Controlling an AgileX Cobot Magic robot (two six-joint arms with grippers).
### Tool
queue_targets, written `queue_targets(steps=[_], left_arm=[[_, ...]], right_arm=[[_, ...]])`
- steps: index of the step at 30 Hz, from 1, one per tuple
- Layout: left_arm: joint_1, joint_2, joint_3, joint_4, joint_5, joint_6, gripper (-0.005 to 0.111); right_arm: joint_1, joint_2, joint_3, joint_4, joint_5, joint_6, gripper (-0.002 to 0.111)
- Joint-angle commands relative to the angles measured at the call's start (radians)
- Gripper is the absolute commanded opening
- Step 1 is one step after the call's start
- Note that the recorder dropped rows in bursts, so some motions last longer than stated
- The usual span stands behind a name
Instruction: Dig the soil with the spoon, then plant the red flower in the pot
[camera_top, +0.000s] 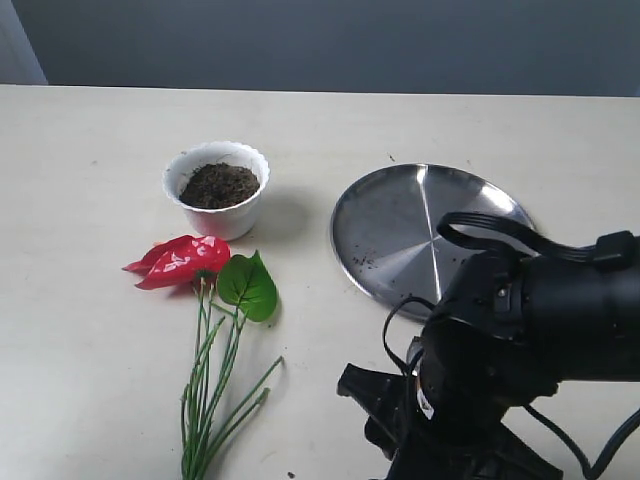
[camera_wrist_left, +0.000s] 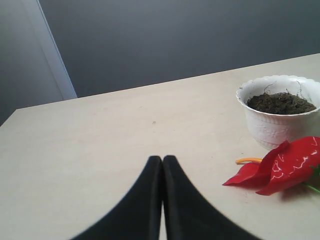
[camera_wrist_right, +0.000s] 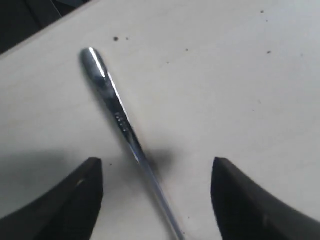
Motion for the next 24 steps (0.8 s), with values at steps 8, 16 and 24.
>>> queue_targets(steps=[8, 16, 24], left_arm=[[-0.002, -0.004, 0.002, -0.001, -0.007, -0.003, 0.000], [-0.002, -0.004, 0.002, -0.001, -0.007, -0.003, 0.000], [-0.002, -0.004, 0.002, 0.001, -0.007, -0.003, 0.000]], right_arm=[[0.000, 0.005, 0.044, -0.005, 0.008, -0.065, 0.053], [0.000, 0.003, 0.139, 0.007, -0.167, -0.065, 0.053], [0.000, 0.024, 0.175, 0.007, -0.370, -0.065, 0.045]])
